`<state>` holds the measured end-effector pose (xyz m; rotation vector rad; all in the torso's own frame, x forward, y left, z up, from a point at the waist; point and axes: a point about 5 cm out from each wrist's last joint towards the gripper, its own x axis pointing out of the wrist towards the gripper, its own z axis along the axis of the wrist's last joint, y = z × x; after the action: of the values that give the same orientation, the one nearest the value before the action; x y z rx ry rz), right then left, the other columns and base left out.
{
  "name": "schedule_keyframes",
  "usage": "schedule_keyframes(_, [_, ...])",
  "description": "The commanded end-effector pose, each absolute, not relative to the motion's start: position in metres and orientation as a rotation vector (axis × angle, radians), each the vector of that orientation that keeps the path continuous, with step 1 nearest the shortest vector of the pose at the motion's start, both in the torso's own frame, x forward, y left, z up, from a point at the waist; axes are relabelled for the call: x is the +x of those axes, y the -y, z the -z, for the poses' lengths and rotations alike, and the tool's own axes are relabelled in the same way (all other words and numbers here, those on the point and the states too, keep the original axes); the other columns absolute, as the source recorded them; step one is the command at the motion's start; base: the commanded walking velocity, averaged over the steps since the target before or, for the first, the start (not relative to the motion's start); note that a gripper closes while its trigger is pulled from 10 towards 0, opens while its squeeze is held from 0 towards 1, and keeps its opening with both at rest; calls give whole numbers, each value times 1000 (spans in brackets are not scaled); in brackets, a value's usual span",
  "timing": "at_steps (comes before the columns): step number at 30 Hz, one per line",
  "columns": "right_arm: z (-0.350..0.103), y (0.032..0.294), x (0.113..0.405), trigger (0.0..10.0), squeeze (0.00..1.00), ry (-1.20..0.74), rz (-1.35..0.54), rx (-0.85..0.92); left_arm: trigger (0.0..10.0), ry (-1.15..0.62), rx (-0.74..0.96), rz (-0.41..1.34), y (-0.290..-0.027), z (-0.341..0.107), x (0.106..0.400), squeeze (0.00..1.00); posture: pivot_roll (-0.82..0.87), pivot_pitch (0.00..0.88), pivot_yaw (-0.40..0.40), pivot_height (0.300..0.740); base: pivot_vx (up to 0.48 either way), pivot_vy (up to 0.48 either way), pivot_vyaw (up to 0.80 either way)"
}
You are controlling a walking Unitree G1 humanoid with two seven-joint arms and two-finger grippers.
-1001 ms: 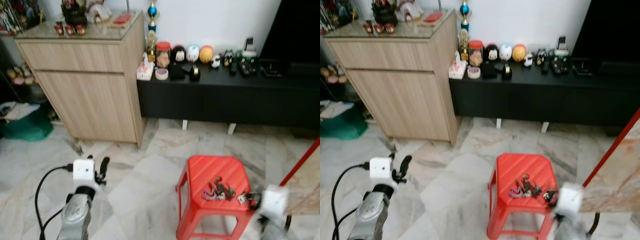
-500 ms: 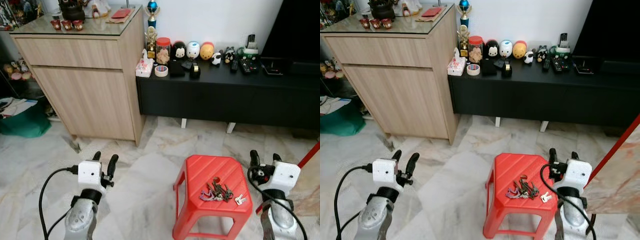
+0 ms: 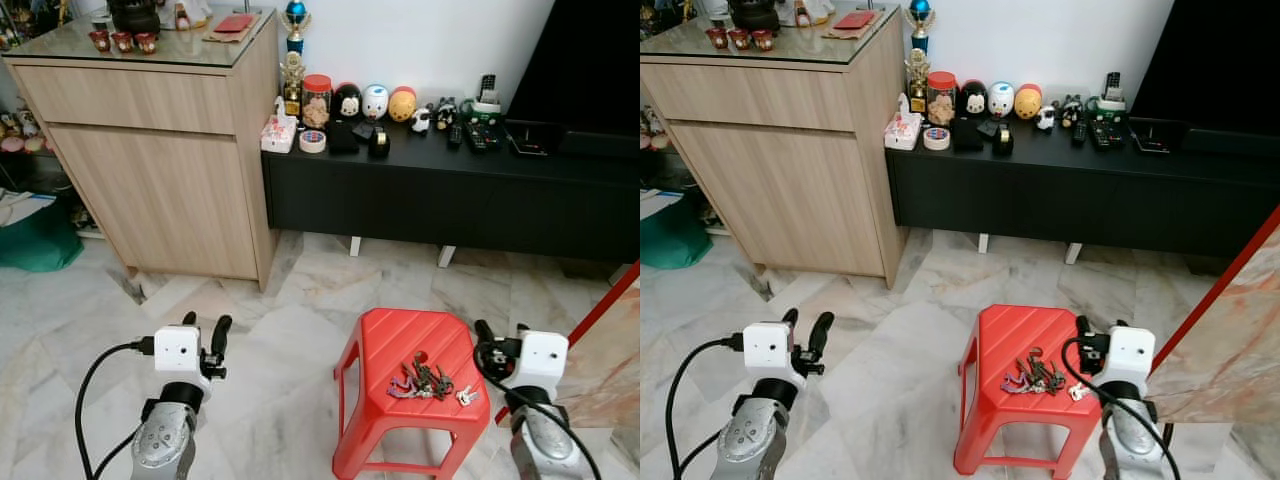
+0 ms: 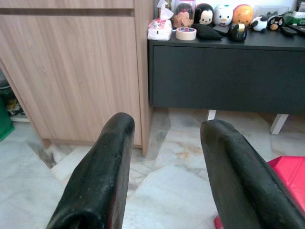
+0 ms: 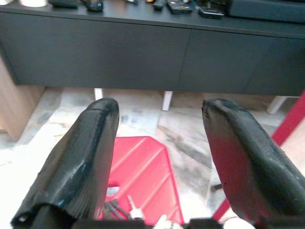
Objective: Hang keys on a hook
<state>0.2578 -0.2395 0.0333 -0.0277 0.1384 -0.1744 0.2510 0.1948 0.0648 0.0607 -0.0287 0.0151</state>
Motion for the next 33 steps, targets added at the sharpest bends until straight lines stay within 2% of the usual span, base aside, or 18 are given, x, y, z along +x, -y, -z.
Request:
schedule_keyframes(1, [-36, 240, 261, 10000, 0, -135, 181, -20, 10000, 32, 55, -14, -194, -69, 253, 0, 60, 0, -77, 674, 0, 0, 0])
schedule_keyframes(13, [-26, 235, 260, 10000, 0, -184, 167, -11, 10000, -25, 65, -13, -197, -63, 256, 0, 45, 0, -76, 591, 0, 0, 0])
schedule_keyframes(30, [-9, 261, 262, 10000, 0, -302, 195, 26, 10000, -47, 37, -8, -193, -62, 252, 0, 59, 0, -84, 591, 0, 0, 0])
schedule_keyframes(33, [-10, 256, 263, 10000, 0, -286, 192, 26, 10000, -52, 34, 0, -193, -62, 252, 0, 60, 0, -83, 591, 0, 0, 0])
